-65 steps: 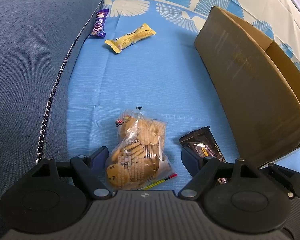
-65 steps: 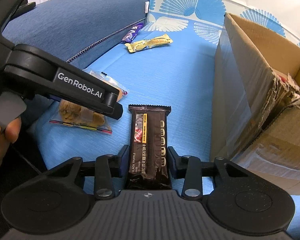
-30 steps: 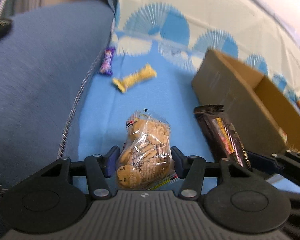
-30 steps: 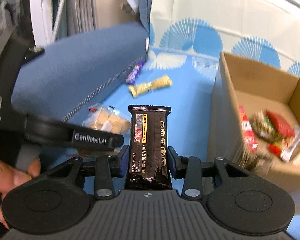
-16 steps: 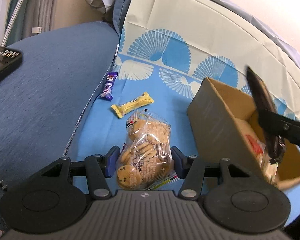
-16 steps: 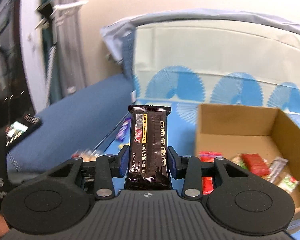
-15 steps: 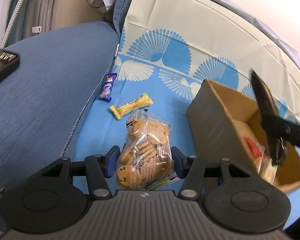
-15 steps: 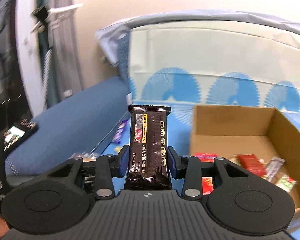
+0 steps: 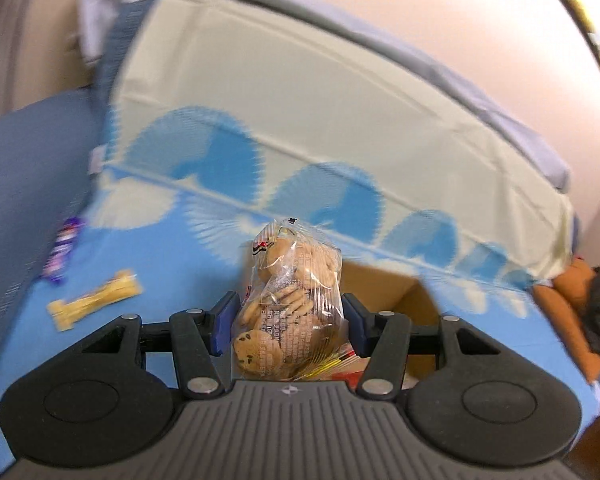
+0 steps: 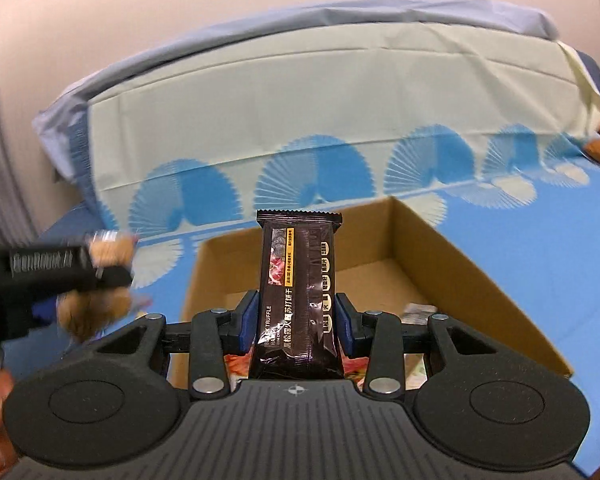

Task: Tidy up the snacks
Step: 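Carry the chocolate bar and cookie bag over the box and release both, then move both open tools back toward the yellow and purple bars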

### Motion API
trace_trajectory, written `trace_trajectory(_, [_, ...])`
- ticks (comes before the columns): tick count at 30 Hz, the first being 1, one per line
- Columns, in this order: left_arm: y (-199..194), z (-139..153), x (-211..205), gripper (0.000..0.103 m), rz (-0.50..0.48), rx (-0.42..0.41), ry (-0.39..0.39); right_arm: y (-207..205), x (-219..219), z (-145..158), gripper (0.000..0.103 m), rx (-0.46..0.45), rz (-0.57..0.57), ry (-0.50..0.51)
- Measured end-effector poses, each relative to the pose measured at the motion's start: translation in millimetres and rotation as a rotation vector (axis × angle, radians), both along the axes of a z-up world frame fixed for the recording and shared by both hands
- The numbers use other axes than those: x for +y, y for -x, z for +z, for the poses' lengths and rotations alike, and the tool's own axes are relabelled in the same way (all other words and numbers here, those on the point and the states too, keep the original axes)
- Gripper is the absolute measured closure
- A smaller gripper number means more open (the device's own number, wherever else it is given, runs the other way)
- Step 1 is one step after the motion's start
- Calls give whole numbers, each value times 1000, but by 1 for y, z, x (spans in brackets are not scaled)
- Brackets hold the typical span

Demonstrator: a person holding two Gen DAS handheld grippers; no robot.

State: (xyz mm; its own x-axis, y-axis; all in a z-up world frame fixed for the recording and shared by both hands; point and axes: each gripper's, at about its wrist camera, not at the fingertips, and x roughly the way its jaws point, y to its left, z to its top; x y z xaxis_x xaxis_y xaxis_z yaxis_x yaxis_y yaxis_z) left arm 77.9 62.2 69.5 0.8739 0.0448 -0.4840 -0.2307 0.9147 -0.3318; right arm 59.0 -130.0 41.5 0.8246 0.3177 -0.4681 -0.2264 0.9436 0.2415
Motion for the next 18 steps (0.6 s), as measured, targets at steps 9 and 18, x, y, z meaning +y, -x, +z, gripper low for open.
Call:
trace_trajectory(9, [-4,-8,-28,19,-30,-51,-24,-6,-4,-10,35,37,-68,20])
trace_trajectory(18, [53,-56,55,74,86,54,-9,-1,13,-11,35,24,-61,45])
